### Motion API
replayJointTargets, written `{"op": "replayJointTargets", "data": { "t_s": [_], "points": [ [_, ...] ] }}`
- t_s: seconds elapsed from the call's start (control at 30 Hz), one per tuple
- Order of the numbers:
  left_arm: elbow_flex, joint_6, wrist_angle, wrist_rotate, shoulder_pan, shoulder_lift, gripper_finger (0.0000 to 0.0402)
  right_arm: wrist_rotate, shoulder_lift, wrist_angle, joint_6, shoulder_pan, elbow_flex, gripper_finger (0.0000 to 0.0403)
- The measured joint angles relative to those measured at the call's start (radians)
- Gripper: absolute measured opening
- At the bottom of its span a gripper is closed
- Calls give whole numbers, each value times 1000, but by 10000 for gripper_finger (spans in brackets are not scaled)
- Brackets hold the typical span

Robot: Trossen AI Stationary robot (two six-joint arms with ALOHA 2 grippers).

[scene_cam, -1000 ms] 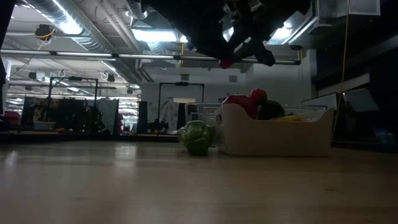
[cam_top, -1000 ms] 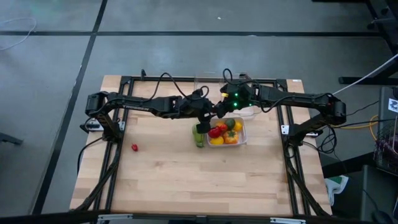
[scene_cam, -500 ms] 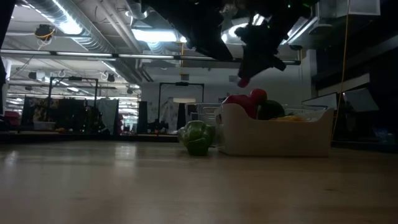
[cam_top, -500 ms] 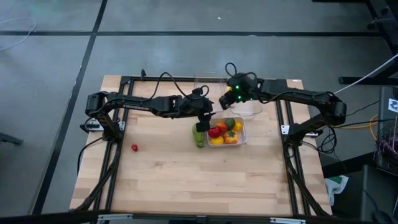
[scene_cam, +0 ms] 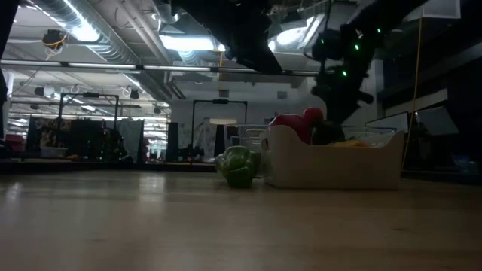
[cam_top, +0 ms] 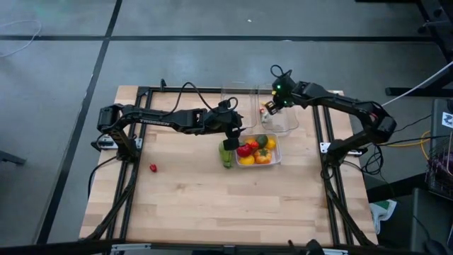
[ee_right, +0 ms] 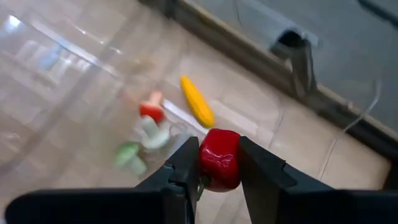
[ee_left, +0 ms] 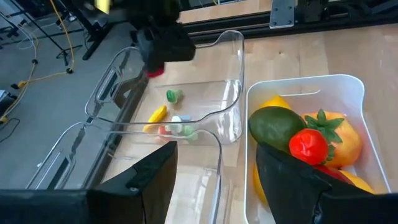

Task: Sort produce into baskets
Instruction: Put the bottom red bell pepper into the right transparent bin, then put the red bell pepper into the right transparent bin

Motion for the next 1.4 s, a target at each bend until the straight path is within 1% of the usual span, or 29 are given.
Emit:
{"op": "replayJointTargets", "data": {
  "t_s": [0.2,0.3,0.5,0.67,1.0,1.23,1.3,1.4],
  "points": [
    [0,-4,0,0,0,0,214,-42,0,75,0,-51,-118,95],
    [0,-4,0,0,0,0,214,-53,0,118,0,-51,-165,95],
    [0,-5,0,0,0,0,214,-70,0,154,0,-49,-216,95],
    [0,-5,0,0,0,0,214,-81,0,150,8,-49,-230,104],
    [0,7,0,0,0,0,214,-82,0,151,9,-49,-230,152],
    [0,164,-4,0,0,-1,214,-81,0,151,8,-49,-230,163],
    [-1,186,-28,0,0,-11,214,-81,0,150,8,-49,-230,163],
    [-2,187,-113,0,0,-54,214,-79,0,145,8,-49,-230,163]
  ]
}}
